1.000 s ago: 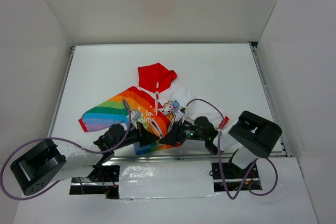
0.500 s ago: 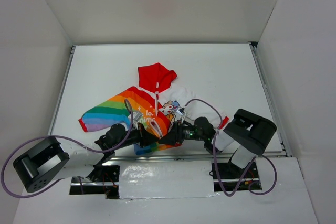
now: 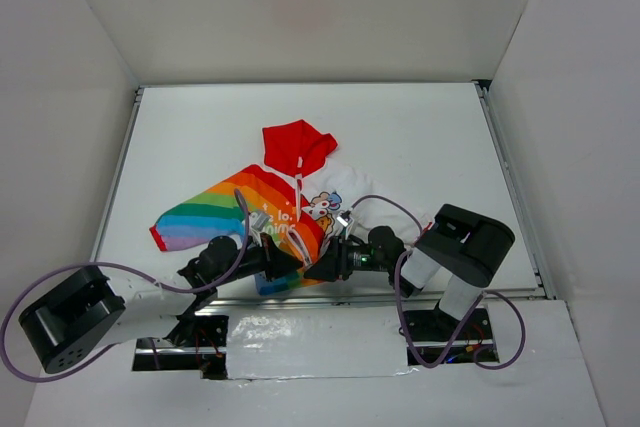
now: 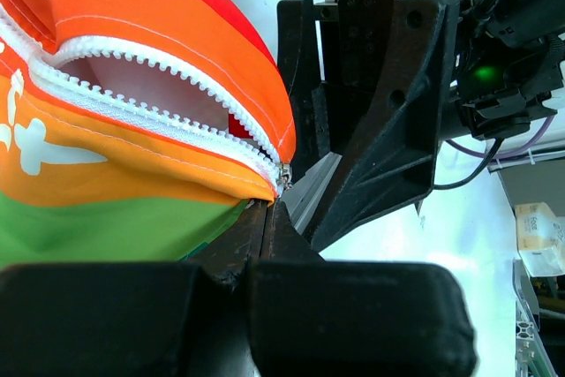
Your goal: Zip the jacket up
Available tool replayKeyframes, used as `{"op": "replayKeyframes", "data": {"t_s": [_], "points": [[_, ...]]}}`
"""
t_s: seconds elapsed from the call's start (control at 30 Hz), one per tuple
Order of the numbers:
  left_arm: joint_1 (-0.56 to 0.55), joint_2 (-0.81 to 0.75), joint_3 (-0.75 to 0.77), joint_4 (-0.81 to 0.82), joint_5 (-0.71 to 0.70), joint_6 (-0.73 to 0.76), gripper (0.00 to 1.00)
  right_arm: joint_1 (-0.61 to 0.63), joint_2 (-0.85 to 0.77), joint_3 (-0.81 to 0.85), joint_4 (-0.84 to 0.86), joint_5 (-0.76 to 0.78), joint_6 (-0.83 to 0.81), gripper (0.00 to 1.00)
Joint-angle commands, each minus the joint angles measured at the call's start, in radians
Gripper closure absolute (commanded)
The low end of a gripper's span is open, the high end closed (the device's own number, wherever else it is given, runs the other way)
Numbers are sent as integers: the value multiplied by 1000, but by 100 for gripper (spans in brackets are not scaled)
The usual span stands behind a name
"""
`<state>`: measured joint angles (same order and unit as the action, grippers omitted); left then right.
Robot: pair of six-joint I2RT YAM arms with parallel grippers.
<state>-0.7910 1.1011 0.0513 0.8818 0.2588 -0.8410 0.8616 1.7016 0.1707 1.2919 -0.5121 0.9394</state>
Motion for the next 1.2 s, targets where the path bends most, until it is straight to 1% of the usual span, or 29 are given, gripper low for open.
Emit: {"op": "replayKeyframes", "data": {"t_s": [0.0, 0.17, 0.37, 0.4, 0.43, 0.47, 0.6, 0.7, 1.0, 1.17], "points": [[-5, 5, 4, 57, 7, 11, 100, 10, 6, -11, 251, 3, 2, 45], [-5, 28, 5, 78, 17, 6, 100, 10, 6, -17, 270, 11, 2, 46], [-5, 45, 12, 101, 31, 2, 100, 8, 24, -20, 305, 21, 2, 46], [-5, 46, 12, 103, 33, 2, 100, 10, 26, -22, 313, 23, 1, 45], [-5, 49, 13, 109, 34, 0, 100, 10, 32, -20, 319, 30, -1, 40], [-5, 49, 12, 109, 37, -1, 100, 11, 35, -22, 323, 38, -2, 39], [-5, 49, 16, 111, 42, -6, 100, 10, 46, 0, 317, 43, -10, 38], [-5, 45, 18, 103, 40, -4, 100, 10, 50, 3, 345, 49, 1, 38], [-5, 51, 13, 112, 42, -4, 100, 11, 9, 43, 302, 49, -8, 38], [-5, 32, 18, 86, 39, 5, 100, 10, 4, 53, 293, 41, -4, 40]]}}
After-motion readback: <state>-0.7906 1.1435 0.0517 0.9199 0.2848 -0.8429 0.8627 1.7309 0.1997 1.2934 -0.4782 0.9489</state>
